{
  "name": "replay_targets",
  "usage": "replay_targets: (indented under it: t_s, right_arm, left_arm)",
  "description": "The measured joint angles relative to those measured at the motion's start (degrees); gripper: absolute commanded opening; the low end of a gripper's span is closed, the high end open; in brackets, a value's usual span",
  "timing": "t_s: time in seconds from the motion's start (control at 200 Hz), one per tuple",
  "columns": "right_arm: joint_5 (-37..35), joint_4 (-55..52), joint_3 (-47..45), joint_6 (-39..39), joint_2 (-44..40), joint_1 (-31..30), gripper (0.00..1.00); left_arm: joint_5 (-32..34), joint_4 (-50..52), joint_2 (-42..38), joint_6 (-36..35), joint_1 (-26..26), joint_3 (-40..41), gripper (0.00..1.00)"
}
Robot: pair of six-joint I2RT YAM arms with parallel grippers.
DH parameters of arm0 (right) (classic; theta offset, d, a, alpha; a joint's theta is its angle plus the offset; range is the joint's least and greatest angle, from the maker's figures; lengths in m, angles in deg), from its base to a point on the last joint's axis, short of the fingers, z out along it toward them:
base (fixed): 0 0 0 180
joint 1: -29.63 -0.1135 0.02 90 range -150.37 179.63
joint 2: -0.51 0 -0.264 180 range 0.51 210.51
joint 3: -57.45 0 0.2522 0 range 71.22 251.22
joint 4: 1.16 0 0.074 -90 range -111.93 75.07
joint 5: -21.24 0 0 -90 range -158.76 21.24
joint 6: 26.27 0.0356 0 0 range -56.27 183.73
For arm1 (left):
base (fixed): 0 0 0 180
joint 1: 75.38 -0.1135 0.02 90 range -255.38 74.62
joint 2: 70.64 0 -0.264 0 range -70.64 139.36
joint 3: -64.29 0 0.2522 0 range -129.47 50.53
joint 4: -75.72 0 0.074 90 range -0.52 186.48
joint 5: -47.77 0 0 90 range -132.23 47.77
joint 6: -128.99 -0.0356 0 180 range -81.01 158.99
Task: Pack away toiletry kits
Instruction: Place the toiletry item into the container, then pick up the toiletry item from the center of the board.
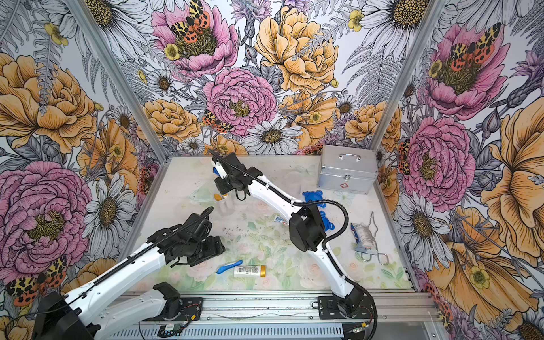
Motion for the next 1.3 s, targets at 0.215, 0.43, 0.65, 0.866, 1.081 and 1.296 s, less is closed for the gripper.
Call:
replay_targets:
  t_s: [0.215, 0.43, 0.65, 0.866, 1.081, 1.296]
  right_arm:
    - [1.1, -0.1, -3.1, 1.9, -1.1, -0.1, 0.43]
    - [3.8, 0.4, -18.1, 6.8, -14.8, 4.8, 0.53]
    - [4.3, 2.2, -41.6, 13.7, -35.6, 14.5, 0.61]
    - [5.4, 3.0, -59.6, 19.3, -44.8, 17.3, 0.62]
    - [5.8, 3.0, -64.4, 21.5, -48.6, 19.5, 0.62]
    - [6.9, 3.9, -66.6, 22.2, -53.5, 21.9, 0.63]
  left_arm:
    - [-0.4, 0.0, 0.2, -0.3, 1.6, 0.6, 0.78]
    - [-0.9, -0.2, 7.1, -2.1, 4.7, 0.3, 0.72]
    - [0.5, -0.5, 16.3, -4.0, 10.4, -2.3, 0.7]
    - [3.0, -0.6, 23.5, -5.8, 17.2, -5.9, 0.68]
    - [4.4, 0.0, 30.1, -6.2, 21.0, -7.6, 0.64]
    - [6.3, 0.0, 31.4, -5.6, 23.7, -9.0, 0.49]
